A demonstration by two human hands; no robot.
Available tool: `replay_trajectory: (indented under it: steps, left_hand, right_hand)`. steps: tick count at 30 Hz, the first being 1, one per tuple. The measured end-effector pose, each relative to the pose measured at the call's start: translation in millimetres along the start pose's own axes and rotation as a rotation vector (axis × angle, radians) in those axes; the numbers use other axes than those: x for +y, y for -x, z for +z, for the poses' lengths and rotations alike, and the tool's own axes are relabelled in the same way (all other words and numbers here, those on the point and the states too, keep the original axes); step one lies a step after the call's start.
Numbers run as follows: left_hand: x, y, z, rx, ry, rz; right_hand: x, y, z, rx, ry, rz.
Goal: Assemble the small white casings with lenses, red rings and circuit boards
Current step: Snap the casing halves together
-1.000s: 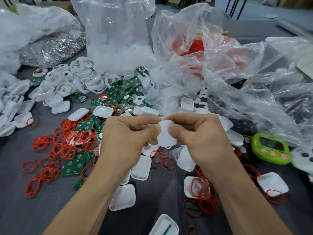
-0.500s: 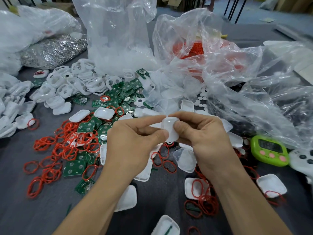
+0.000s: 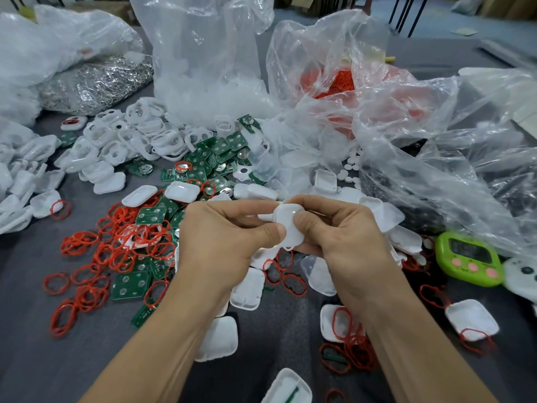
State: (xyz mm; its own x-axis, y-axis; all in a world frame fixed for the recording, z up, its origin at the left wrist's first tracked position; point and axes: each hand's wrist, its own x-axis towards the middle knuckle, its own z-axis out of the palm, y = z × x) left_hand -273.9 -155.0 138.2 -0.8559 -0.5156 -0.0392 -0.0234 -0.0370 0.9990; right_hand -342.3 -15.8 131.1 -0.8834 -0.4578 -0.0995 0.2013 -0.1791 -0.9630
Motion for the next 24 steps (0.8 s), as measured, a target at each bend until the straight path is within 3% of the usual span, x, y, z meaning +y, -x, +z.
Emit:
replay_trajectory:
  steps: [6,15,20,24]
  left_hand:
    - [-1.9,0.0,-0.6,0.046,-0.067,0.008]
    - [1.1,3.7,3.8,0.178,-0.353,0.089]
    - [3.3,13.4,13.4,0.210,-0.383,0.224]
    - [-0.7,16.1,16.5,0.269,-0.612,0.405]
  right_hand:
    - [1.6,-0.6,-0.5,0.015,0.084,-0.019]
    - [3.5,3.8,4.4,0.105,0.701,-0.304]
    - [-1.6,1.8,1.0,0.098,0.403,-0.318]
    - [-6.5,-0.3,-0.7,0.031,0.140,-0.278]
